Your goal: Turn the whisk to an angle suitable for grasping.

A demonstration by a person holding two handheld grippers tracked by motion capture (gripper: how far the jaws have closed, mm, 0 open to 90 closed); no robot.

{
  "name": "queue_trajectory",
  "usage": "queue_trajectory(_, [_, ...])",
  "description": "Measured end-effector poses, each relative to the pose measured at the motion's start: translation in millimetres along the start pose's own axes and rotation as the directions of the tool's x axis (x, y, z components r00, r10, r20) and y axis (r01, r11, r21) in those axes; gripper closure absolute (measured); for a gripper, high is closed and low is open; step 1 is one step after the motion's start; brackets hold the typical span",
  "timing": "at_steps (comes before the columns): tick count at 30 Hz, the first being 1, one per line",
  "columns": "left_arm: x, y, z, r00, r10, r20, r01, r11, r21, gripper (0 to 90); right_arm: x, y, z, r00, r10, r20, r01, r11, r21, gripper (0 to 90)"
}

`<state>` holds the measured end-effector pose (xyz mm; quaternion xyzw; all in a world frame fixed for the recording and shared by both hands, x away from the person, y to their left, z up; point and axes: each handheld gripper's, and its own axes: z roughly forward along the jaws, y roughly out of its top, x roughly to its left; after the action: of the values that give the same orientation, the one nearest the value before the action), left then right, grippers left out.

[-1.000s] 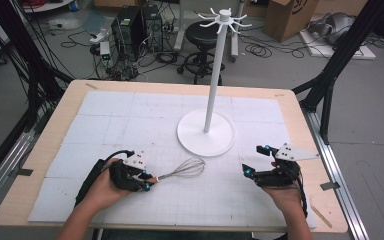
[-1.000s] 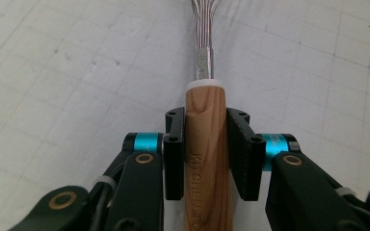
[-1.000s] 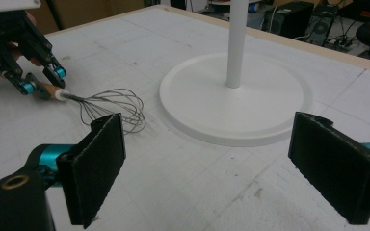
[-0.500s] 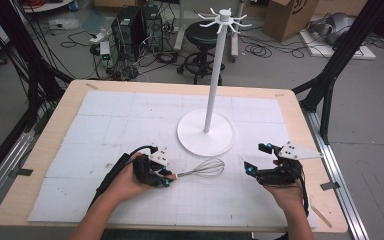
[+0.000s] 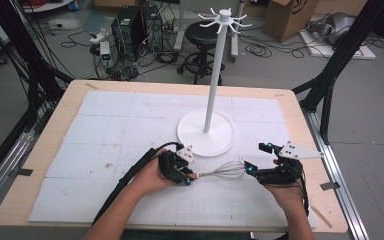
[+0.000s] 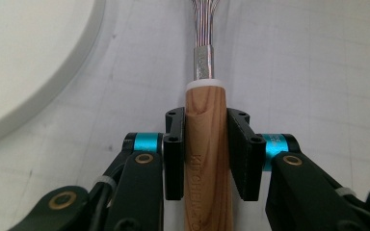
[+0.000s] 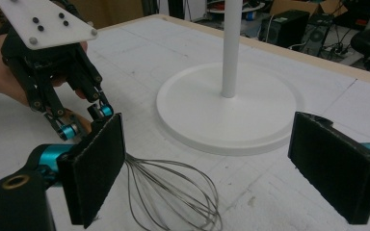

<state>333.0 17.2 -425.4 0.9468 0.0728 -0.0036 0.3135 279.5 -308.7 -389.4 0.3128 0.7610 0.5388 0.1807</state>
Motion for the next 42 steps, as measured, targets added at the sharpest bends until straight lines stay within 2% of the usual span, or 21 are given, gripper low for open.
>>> queue_trajectory(7, [-3.4, 14.2, 13.5, 0.9996, 0.024, 0.017, -0.024, 0.9997, 0.005, 68.9, 1.2, -0.2, 1.0, 1.0000, 0.003, -0.005, -0.003, 1.000, 0.007, 12.2])
queue_trajectory(11, [-3.9, 12.1, 10.0, 0.9987, 0.010, 0.050, -0.010, 0.9999, 0.000, 59.1, 1.4, 0.3, 0.4, 0.9999, -0.013, -0.005, 0.013, 1.000, 0.002, 12.2])
queue_trajectory(13, [-3.7, 7.5, -1.6, 0.9986, -0.013, 0.050, 0.016, 0.9982, -0.057, 53.6, 1.4, -0.1, 0.5, 1.0000, -0.004, -0.007, 0.004, 1.000, 0.009, 12.2])
queue_trajectory(14, [-3.7, 7.5, -1.6, 0.9986, -0.013, 0.050, 0.016, 0.9982, -0.057, 52.1, 1.4, -0.1, 0.5, 1.0000, -0.004, -0.007, 0.004, 1.000, 0.009, 12.2])
queue_trajectory(15, [-3.3, 1.7, -12.6, 0.9979, -0.038, 0.053, 0.043, 0.9936, -0.105, 50.9, 1.9, -0.4, 0.2, 1.0000, -0.004, -0.004, 0.004, 1.000, 0.011, 12.2])
queue_trajectory(18, [-2.3, -4.8, -22.3, 0.9968, -0.057, 0.056, 0.064, 0.9880, -0.140, 45.0, 2.7, 0.0, -0.6, 0.9999, -0.011, -0.002, 0.011, 1.000, 0.007, 12.2])
queue_trajectory(20, [-1.6, -19.2, -43.4, 0.9937, -0.101, 0.049, 0.108, 0.9748, -0.195, 41.8, 3.7, -0.4, -1.2, 1.0000, -0.005, -0.006, 0.005, 1.000, 0.013, 12.2])
queue_trajectory(21, [-1.6, -19.2, -43.4, 0.9937, -0.101, 0.049, 0.108, 0.9748, -0.195, 39.9, 4.0, -0.7, -1.1, 1.0000, -0.009, -0.002, 0.009, 1.000, 0.011, 12.2])
queue_trajectory(22, [-1.0, -30.4, -56.8, 0.9932, -0.110, 0.039, 0.116, 0.9647, -0.236, 39.4, 4.2, -0.8, -1.4, 0.9999, -0.011, 0.000, 0.011, 1.000, 0.010, 12.2])
queue_trajectory(24, [-0.6, -42.5, -69.7, 0.9921, -0.124, 0.018, 0.125, 0.9530, -0.276, 37.6, 4.2, -0.7, -2.1, 0.9999, -0.016, 0.000, 0.016, 1.000, 0.007, 12.2])
queue_trajectory(25, [-0.6, -42.5, -69.7, 0.9921, -0.124, 0.018, 0.125, 0.9530, -0.276, 36.1, 4.4, -0.5, -2.3, 0.9999, -0.012, -0.001, 0.012, 1.000, 0.007, 12.2])
queue_trajectory(26, [-0.4, -46.9, -74.3, 0.9909, -0.134, 0.012, 0.132, 0.9481, -0.289, 36.1, 4.4, -0.5, -2.3, 0.9999, -0.012, -0.001, 0.012, 1.000, 0.007, 12.2])
queue_trajectory(29, [-0.2, -65.8, -93.1, 0.9843, -0.176, -0.016, 0.157, 0.9153, -0.371, 29.5, 5.3, -0.5, -2.4, 0.9999, -0.015, 0.000, 0.015, 1.000, 0.010, 12.2])
queue_trajectory(30, [0.9, -74.9, -103.7, 0.9804, -0.192, -0.042, 0.159, 0.8985, -0.409, 26.4, 5.3, -0.4, -2.3, 0.9999, -0.016, -0.001, 0.016, 1.000, 0.009, 12.2])
queue_trajectory(31, [1.4, -78.9, -108.5, 0.9766, -0.208, -0.053, 0.167, 0.8905, -0.423, 22.9, 5.2, -0.1, -1.9, 0.9999, -0.013, -0.004, 0.013, 1.000, 0.012, 12.2])
queue_trajectory(32, [1.4, -78.9, -108.5, 0.9766, -0.208, -0.053, 0.167, 0.8905, -0.423, 19.7, 5.1, 0.0, -1.5, 0.9999, -0.015, -0.006, 0.015, 1.000, 0.012, 12.2])
queue_trajectory(36, [5.1, -93.3, -125.5, 0.9658, -0.249, -0.071, 0.185, 0.8549, -0.485, 14.2, 6.3, 0.4, -0.3, 0.9997, -0.019, -0.012, 0.019, 1.000, 0.016, 12.2])
queue_trajectory(37, [5.4, -95.9, -128.7, 0.9640, -0.255, -0.076, 0.186, 0.8491, -0.495, 12.1, 6.0, 1.0, 0.4, 0.9997, -0.021, -0.013, 0.022, 1.000, 0.015, 12.2])
queue_trajectory(39, [6.0, -99.5, -134.2, 0.9625, -0.256, -0.091, 0.177, 0.8446, -0.505, 7.4, 6.4, 2.3, 1.2, 0.9996, -0.020, -0.019, 0.020, 1.000, 0.013, 12.2])
queue_trajectory(41, [6.6, -103.9, -142.5, 0.9585, -0.267, -0.099, 0.176, 0.8277, -0.533, 5.8, 7.1, 2.9, 1.5, 0.9995, -0.019, -0.024, 0.020, 1.000, 0.016, 12.2])
queue_trajectory(42, [6.6, -103.9, -142.5, 0.9585, -0.267, -0.099, 0.176, 0.8277, -0.533, 5.3, 7.1, 2.9, 1.5, 0.9995, -0.019, -0.024, 0.020, 1.000, 0.016, 12.2])
